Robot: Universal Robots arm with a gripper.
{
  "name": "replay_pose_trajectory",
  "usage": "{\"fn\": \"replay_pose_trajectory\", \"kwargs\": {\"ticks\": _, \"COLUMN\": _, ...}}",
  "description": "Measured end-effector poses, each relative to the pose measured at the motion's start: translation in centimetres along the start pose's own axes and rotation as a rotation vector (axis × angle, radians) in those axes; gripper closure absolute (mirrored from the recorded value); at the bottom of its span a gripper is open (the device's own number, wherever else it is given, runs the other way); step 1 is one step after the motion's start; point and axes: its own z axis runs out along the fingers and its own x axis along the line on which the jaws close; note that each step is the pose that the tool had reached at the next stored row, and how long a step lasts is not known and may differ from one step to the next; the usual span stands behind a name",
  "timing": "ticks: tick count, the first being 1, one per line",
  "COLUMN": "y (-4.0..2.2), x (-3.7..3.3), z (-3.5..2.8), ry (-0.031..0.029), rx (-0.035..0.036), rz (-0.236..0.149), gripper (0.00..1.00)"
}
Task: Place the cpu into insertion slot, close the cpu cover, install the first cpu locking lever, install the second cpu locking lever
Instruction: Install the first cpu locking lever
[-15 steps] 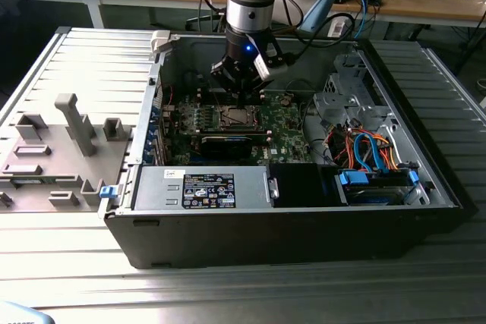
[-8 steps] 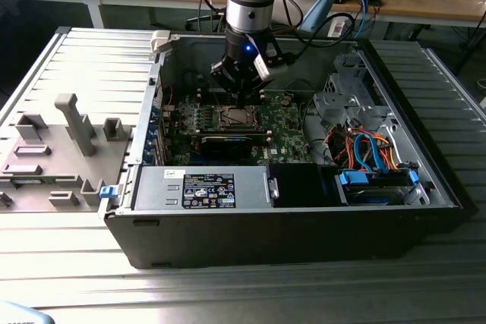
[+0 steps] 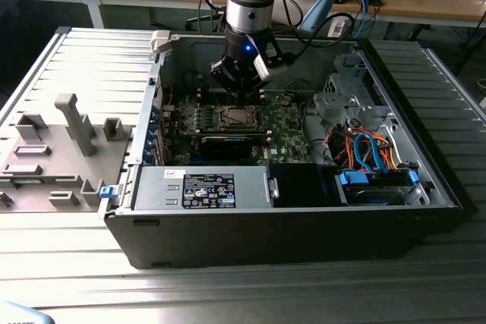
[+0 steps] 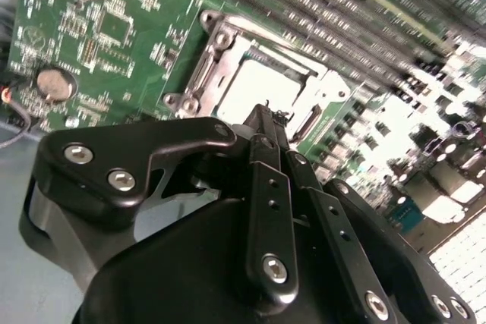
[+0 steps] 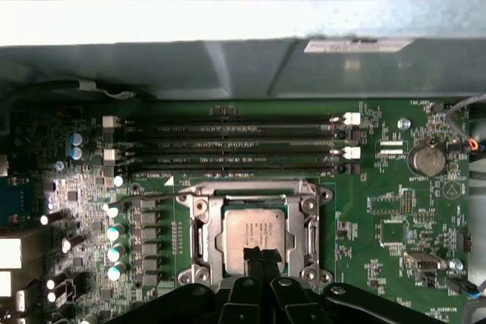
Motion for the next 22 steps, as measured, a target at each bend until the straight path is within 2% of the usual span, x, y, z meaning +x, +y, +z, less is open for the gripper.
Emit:
{"fn": "replay_pose_trajectory", "kwargs": {"ticks": 1, "y": 0.0, "x": 0.0, "z": 0.0, "ry": 0.0, "rx": -0.0192, "rz": 0.0, "gripper": 0.89}}
{"fn": "replay_pose_trajectory", "kwargs": {"ticks": 2, "y": 0.0, "x": 0.01, "z": -0.03, "ry": 0.0, "rx": -0.0238, "rz": 0.0, "gripper": 0.89}}
{"fn": "replay_pose_trajectory", "kwargs": {"ticks": 7, "y": 0.0, "x": 0.03, "z": -0.11, "ry": 0.0001, "rx": -0.0239, "rz": 0.0, "gripper": 0.89}}
{"fn": "replay_pose_trajectory", "kwargs": {"ticks": 9, "y": 0.0, "x": 0.03, "z": -0.36, "ry": 0.0001, "rx": -0.0239, "rz": -0.003, "gripper": 0.89}}
{"fn": "replay_pose_trajectory", "kwargs": {"ticks": 20, "y": 0.0, "x": 0.04, "z": -0.39, "ry": 0.0001, "rx": -0.0238, "rz": -0.003, "gripper": 0.89}}
{"fn": "replay_pose_trajectory", "kwargs": {"ticks": 22, "y": 0.0, "x": 0.35, "z": -0.38, "ry": 0.0001, "rx": -0.0238, "rz": -0.003, "gripper": 0.89}}
